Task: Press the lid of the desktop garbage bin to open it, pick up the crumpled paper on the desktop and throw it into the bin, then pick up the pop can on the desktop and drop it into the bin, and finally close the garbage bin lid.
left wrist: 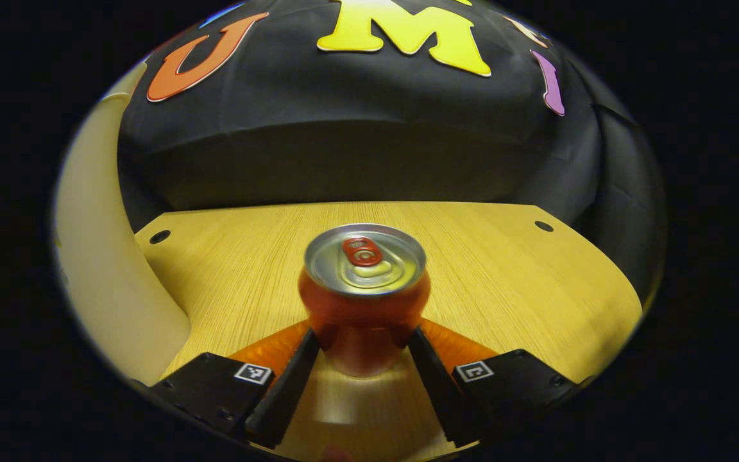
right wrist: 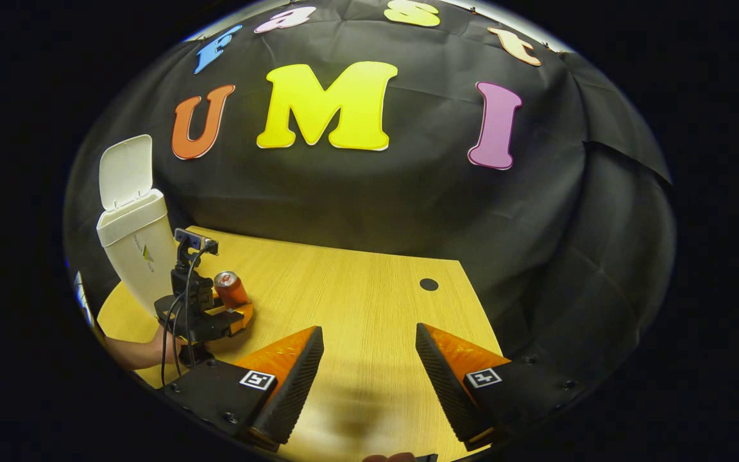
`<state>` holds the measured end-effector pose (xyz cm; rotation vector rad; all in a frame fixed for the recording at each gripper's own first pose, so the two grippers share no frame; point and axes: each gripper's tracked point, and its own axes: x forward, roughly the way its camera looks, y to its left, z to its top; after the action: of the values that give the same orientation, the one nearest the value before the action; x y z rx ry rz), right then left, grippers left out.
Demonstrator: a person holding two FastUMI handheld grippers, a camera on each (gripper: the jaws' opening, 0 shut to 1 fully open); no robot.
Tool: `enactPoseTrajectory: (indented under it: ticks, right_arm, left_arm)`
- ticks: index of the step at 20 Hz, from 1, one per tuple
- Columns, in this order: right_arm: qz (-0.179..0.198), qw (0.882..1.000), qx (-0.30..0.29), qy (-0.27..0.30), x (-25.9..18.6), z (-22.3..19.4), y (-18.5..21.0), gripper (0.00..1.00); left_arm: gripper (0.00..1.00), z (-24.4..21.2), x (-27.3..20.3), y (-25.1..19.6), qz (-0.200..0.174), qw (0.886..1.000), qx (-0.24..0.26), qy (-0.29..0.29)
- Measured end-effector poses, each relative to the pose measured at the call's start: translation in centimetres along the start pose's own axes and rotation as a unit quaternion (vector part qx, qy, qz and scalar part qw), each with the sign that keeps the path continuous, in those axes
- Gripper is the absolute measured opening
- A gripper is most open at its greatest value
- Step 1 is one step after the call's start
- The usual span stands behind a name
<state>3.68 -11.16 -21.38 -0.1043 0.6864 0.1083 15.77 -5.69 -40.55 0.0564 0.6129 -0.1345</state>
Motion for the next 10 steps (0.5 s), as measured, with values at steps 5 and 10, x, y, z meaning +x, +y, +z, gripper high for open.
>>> enactPoseTrajectory:
  ticks: [5, 10]
  right_arm:
    - [0.007, 1.0, 0.001, -0.014, -1.5, 0.2, 0.9, 0.92]
    - [0.022, 0.999, 0.023, -0.024, -3.3, -0.6, 2.1, 0.92]
  left_arm:
    - [0.86, 1.6, -2.3, -0.4, -0.004, 1.0, -0.002, -0.011]
    - [0.85, 4.9, -6.6, -0.8, -0.008, 0.999, -0.009, -0.033]
